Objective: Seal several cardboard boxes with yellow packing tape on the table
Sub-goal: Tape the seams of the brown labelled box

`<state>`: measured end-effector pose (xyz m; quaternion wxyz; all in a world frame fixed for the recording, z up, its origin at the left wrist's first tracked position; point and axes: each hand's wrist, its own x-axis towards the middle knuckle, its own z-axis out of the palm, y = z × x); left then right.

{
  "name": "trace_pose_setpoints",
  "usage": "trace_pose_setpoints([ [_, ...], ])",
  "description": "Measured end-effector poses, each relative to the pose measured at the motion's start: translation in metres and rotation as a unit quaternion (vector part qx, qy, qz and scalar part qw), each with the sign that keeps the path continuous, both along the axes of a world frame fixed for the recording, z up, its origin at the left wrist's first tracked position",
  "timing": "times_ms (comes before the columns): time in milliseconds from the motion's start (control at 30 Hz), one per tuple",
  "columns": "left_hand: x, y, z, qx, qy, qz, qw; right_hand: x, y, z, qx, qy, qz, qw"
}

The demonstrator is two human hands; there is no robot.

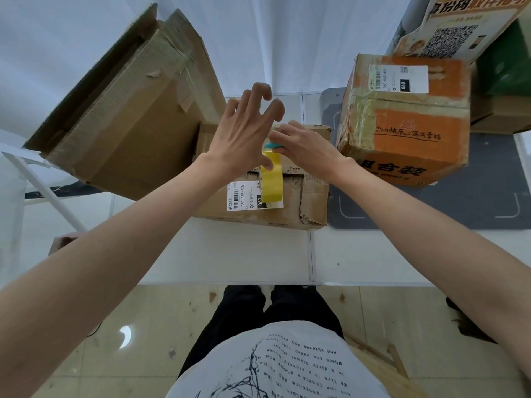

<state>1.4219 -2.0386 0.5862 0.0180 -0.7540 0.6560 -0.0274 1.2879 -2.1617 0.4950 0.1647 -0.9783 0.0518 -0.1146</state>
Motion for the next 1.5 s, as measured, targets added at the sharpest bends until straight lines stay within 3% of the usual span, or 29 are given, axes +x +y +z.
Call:
trace_pose_setpoints([
  [467,-0.001,-0.001,0.003,0.008,0.001,0.004,1.0,-0.022,-0.002,-0.005,0.024,-0.012,-0.032,0.999],
  [667,0.001,0.001,0.005,0.007,0.008,0.008,1.0,-0.042,-0.004,-0.014,0.051,0.006,-0.131,0.99],
  [733,0.001,0.002,0.005,0.007,0.013,0.009,1.0,-0.05,0.004,-0.015,0.122,-0.008,-0.201,0.972],
  [833,0.001,0.002,0.005,0.005,0.016,0.009,1.0,-0.07,0.028,-0.023,0.267,-0.084,-0.333,0.9],
  [933,0.003,0.004,0.006,0.001,0.023,0.013,1.0,-0.102,0.057,-0.047,0.277,-0.153,-0.459,0.83],
  [1067,0.003,0.006,0.006,-0.001,0.029,0.013,1.0,-0.139,0.072,-0.085,0.354,-0.056,-0.582,0.73],
  [1200,0.001,0.008,0.006,-0.001,0.03,0.009,1.0,-0.156,0.063,-0.11,0.382,0.006,-0.63,0.676],
  [1300,0.0,0.01,0.007,0.004,0.029,0.007,1.0,-0.156,0.053,-0.114,0.366,0.028,-0.653,0.663],
  [1400,-0.001,0.01,0.008,0.002,0.031,0.005,1.0,-0.144,0.047,-0.1,0.265,0.07,-0.676,0.684],
  [1433,-0.001,0.011,0.008,0.002,0.032,0.005,0.999,-0.138,0.047,-0.092,0.221,0.044,-0.679,0.699],
  [1500,-0.002,0.011,0.008,0.003,0.032,0.005,0.999,-0.118,0.049,-0.07,0.197,-0.102,-0.649,0.728],
])
